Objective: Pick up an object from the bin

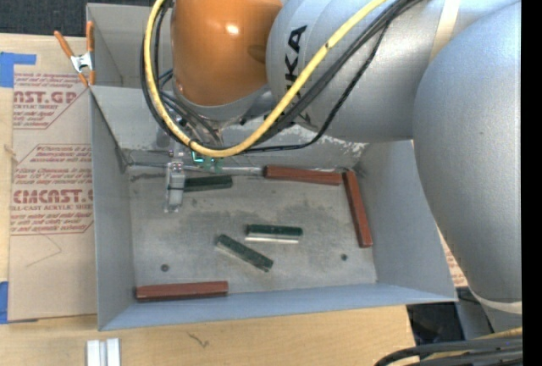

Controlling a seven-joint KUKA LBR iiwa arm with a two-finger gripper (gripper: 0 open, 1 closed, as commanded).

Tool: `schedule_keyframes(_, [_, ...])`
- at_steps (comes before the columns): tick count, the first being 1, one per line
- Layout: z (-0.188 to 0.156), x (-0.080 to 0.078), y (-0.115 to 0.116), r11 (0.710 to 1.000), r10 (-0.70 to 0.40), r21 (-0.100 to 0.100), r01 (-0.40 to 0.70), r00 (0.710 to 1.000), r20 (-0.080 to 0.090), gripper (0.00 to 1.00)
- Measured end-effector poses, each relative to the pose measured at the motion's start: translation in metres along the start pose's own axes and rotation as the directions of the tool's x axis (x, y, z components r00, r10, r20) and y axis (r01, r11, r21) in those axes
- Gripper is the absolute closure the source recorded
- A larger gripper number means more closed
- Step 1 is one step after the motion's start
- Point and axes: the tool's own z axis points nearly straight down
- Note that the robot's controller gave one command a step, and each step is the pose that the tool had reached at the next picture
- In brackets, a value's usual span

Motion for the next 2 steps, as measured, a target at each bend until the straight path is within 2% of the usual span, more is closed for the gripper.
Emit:
schedule_keyframes(1, [-0.005, -0.002, -0.001, 1.000, 0.002, -0.001, -0.002, 1.000, 0.008, 0.00])
schedule_keyframes(2, [0.041, 0.006, -0.025, 0.998, -0.068, -0.002, 0.068, 0.998, 0.012, 0.00])
